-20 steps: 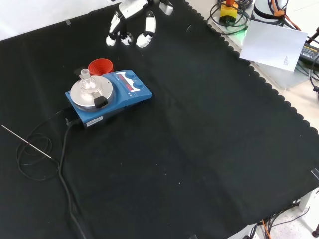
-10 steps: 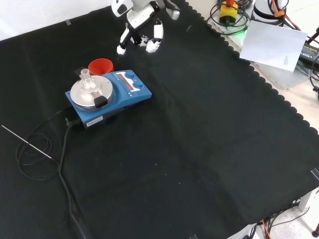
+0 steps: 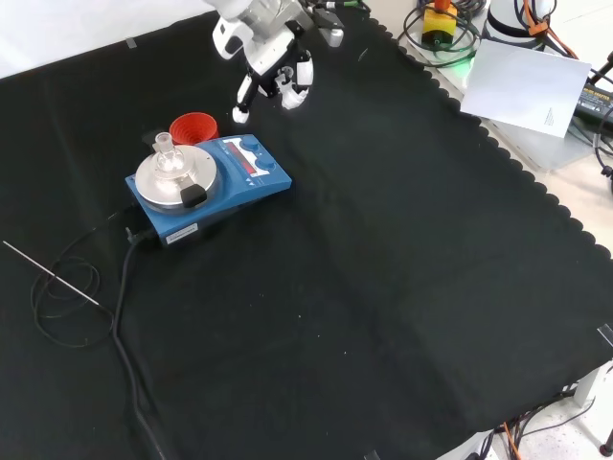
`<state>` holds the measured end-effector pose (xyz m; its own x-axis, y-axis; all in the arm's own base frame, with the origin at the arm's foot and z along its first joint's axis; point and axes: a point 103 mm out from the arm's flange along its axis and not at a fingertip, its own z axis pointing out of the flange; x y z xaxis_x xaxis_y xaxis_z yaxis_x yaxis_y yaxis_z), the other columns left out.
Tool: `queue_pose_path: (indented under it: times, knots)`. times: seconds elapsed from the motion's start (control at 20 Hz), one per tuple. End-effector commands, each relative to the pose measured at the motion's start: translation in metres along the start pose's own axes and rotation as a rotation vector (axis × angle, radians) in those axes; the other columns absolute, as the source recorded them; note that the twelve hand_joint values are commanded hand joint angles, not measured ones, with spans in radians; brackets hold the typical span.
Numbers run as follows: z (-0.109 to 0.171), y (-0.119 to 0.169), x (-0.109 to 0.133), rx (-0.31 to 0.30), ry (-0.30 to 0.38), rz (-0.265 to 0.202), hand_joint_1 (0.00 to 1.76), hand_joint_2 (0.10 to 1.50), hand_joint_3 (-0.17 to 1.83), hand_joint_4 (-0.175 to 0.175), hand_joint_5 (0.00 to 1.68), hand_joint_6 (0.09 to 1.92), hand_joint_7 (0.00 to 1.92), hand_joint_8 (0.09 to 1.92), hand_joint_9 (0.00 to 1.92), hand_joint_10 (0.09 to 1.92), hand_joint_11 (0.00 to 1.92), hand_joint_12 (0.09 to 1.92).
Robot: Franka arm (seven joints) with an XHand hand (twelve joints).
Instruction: Turn on the heater.
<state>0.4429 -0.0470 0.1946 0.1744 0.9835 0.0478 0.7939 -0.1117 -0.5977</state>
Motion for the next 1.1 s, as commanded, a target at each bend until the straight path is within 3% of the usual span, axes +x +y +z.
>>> queue_pose_path:
  times: [0.05,0.35,1.1]
  knots:
    - [0.0130,0.0063,0.0094,0.168,-0.057,-0.003,1.38,0.72,0.92,-0.030,0.27,0.09,1.45,1.64,1.53,1.42,1.42,1.29]
    - [0.0187,0.0076,0.0092,0.223,-0.065,-0.005,1.39,0.71,0.96,-0.023,0.25,0.09,1.45,1.66,1.53,1.42,1.40,1.30]
    - [0.0212,0.0080,0.0123,0.255,-0.065,-0.021,1.40,0.70,1.00,-0.016,0.23,0.09,1.46,1.67,1.54,1.43,1.39,1.32]
